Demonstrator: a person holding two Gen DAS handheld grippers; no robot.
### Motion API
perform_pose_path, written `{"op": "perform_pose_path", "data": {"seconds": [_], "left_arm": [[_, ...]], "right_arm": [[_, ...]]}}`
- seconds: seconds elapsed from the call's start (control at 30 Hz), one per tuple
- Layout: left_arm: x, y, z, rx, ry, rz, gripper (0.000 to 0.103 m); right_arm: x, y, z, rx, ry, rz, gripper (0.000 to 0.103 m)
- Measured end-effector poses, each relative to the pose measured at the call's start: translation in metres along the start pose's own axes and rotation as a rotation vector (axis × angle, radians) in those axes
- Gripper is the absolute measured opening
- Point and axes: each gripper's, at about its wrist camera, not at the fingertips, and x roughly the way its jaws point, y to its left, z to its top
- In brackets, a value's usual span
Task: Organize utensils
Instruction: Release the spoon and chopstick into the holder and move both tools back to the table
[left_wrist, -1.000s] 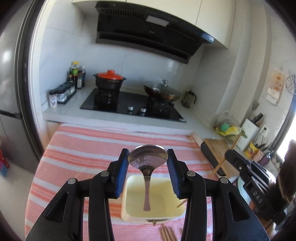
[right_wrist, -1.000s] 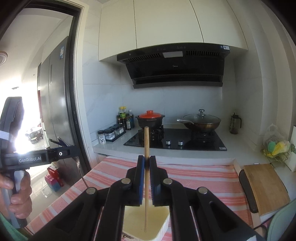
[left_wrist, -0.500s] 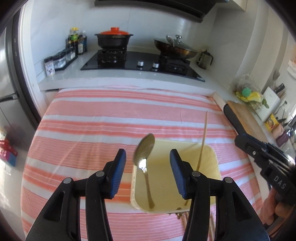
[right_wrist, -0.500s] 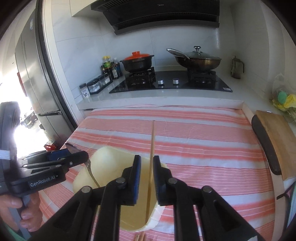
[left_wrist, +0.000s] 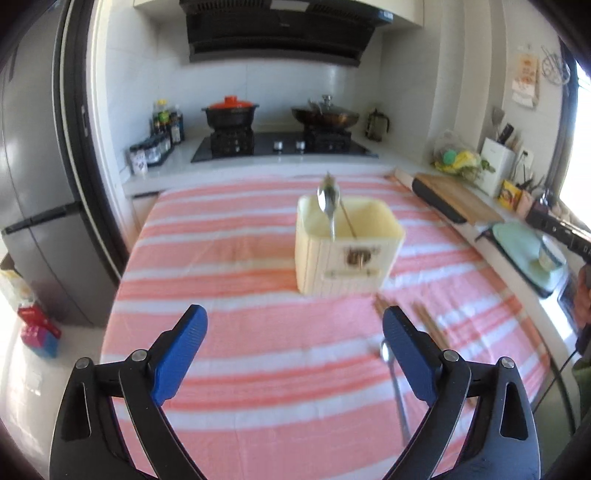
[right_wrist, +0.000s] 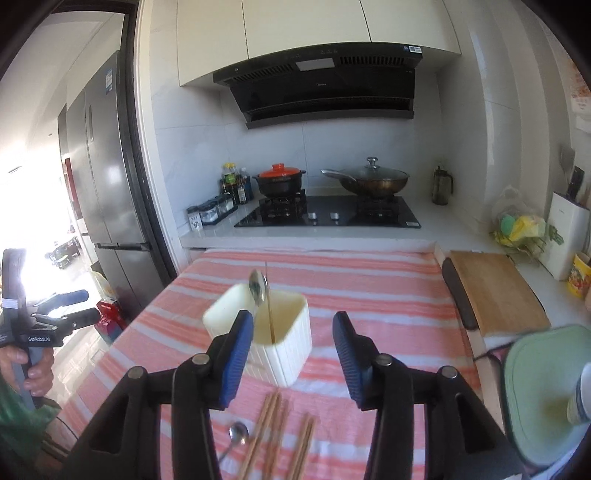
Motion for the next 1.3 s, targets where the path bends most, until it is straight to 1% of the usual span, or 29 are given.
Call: {"op": "perform_pose_path", "data": {"seconds": [0.07, 0.1, 0.17, 0.2, 0.27, 0.37, 0.47, 0.5, 0.57, 0.67, 0.73, 0.83, 0.93, 1.03, 1.17, 1.3], "left_arm": [[0.011, -0.007, -0.050, -0.003, 0.050, 0.020, 0.096], [0.017, -0.011, -0.073, -0.014, 0.070, 0.017, 0.096], [0.031, -0.016, -0.108, -0.046, 0.117, 0.014, 0.096], [0.037, -0.021, -0.121, -0.057, 0.124, 0.024, 0.096], [0.049, -0.024, -0.136, -0.080, 0.124, 0.056, 0.096], [0.065, -0.023, -0.141, -0.112, 0.138, 0.069, 0.096], [0.070, -0.024, -0.140, -0.093, 0.126, 0.106, 0.096], [0.069, -0.024, -0.141, -0.087, 0.124, 0.104, 0.096], [0.070, -0.023, -0.143, -0.088, 0.130, 0.078, 0.096], [0.073, -0.022, -0.149, -0.077, 0.122, 0.088, 0.096], [0.077, -0.021, -0.151, -0.070, 0.144, 0.098, 0.096], [0.080, -0.018, -0.152, -0.090, 0.169, 0.076, 0.096], [0.083, -0.021, -0.152, -0.077, 0.183, 0.089, 0.096], [0.085, -0.026, -0.153, -0.043, 0.198, 0.112, 0.097], [0.087, -0.024, -0.153, -0.054, 0.216, 0.111, 0.102], [0.087, -0.025, -0.152, -0.054, 0.216, 0.114, 0.102]], "right_arm": [[-0.003, -0.005, -0.049, 0.003, 0.028, -0.052, 0.046], [-0.003, -0.007, -0.074, 0.006, 0.048, -0.075, 0.046], [0.001, -0.009, -0.123, 0.004, 0.094, -0.123, 0.046], [0.002, -0.012, -0.144, 0.002, 0.119, -0.149, 0.046], [0.007, -0.014, -0.176, 0.002, 0.156, -0.179, 0.046], [0.011, -0.016, -0.201, 0.012, 0.165, -0.203, 0.046], [0.014, -0.019, -0.211, 0.013, 0.174, -0.228, 0.046], [0.014, -0.018, -0.212, 0.019, 0.178, -0.229, 0.046], [0.013, -0.017, -0.214, 0.038, 0.175, -0.222, 0.046], [0.014, -0.016, -0.218, 0.059, 0.172, -0.205, 0.046], [0.017, -0.014, -0.219, 0.060, 0.169, -0.194, 0.046], [0.022, -0.012, -0.221, 0.053, 0.160, -0.189, 0.046], [0.028, -0.018, -0.225, 0.092, 0.169, -0.183, 0.046], [0.034, -0.023, -0.229, 0.123, 0.183, -0.180, 0.046], [0.035, -0.027, -0.229, 0.149, 0.177, -0.169, 0.046], [0.037, -0.035, -0.231, 0.206, 0.179, -0.158, 0.046]]}}
